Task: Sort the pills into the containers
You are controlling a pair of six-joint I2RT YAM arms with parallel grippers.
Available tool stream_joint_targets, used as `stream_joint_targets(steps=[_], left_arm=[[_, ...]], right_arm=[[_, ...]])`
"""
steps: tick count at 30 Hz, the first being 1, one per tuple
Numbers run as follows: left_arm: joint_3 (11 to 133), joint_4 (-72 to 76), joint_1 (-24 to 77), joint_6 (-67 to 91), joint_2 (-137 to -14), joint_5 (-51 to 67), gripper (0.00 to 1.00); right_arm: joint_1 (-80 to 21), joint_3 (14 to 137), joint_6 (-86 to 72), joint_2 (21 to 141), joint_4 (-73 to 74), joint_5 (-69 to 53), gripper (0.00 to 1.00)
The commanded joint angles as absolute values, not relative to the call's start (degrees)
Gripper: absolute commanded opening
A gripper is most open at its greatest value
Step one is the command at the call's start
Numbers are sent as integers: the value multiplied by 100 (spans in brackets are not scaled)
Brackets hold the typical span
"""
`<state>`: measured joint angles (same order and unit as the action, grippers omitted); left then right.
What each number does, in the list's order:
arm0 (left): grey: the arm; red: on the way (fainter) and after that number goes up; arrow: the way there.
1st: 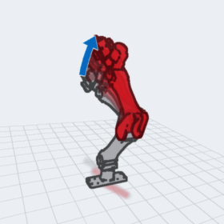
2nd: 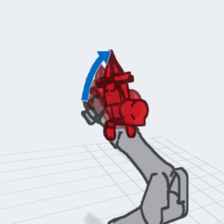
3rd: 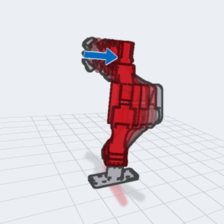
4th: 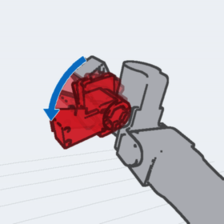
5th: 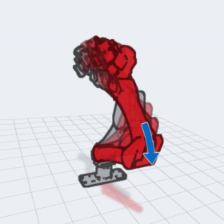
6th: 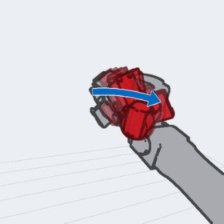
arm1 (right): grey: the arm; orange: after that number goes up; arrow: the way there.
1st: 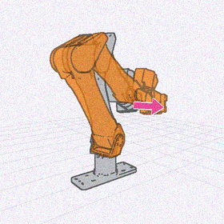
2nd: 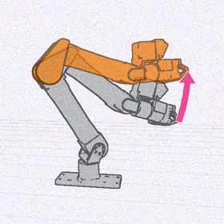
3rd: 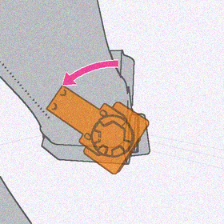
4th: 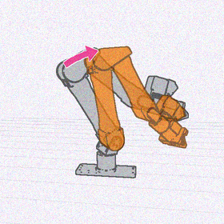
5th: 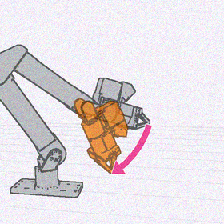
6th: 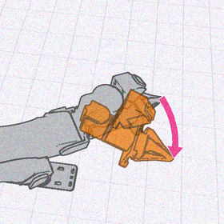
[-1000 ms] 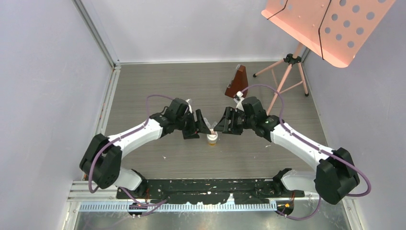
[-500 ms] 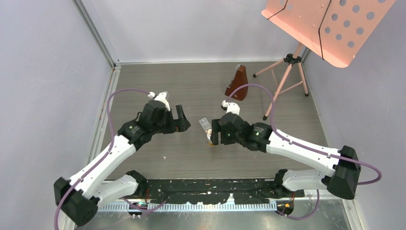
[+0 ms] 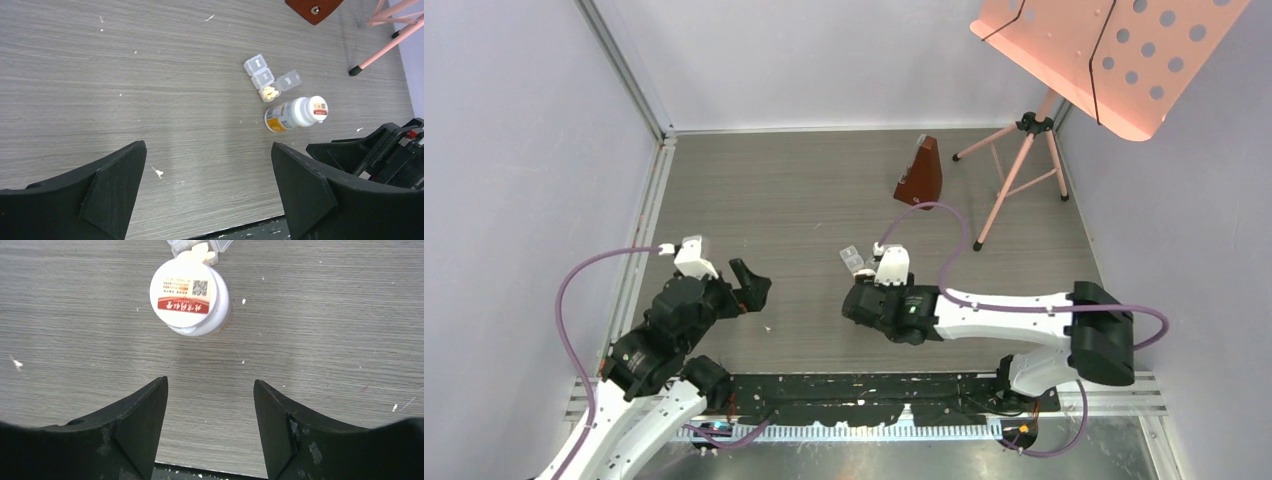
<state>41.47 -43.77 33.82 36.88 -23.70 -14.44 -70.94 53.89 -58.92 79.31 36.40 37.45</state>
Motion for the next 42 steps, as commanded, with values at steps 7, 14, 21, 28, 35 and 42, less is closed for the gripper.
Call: stream_joint_targets(steps=[7,14,21,28,35,42], left_arm=[[3622,-4819,3363,3728,-1371,-1561,99],[3643,-5017,3364,3771,-1280,-1538,99],[3564,-5055,3363,3896,-1230,-1498,99],[3564,-4984,3366,3860,-1432,-1470,99],[3630,-4925,3362,3745,-1816,-1398,99],[3622,-4885,3366,3742,-1958,-1337,99]], right_arm=[[-7400,5607,-7081,8954,3120,4667,69],[-7424,5876,-7309,9586,2962,4548,61],[-7393,6110,-7451,10103,2996,4873,54],[-7133,6180,-8065,10359,3689,4966,53],[-6811,6475,-8320,10790,4036,5003,52],[-6392,6421,-8461,10919,4051,4988,50]])
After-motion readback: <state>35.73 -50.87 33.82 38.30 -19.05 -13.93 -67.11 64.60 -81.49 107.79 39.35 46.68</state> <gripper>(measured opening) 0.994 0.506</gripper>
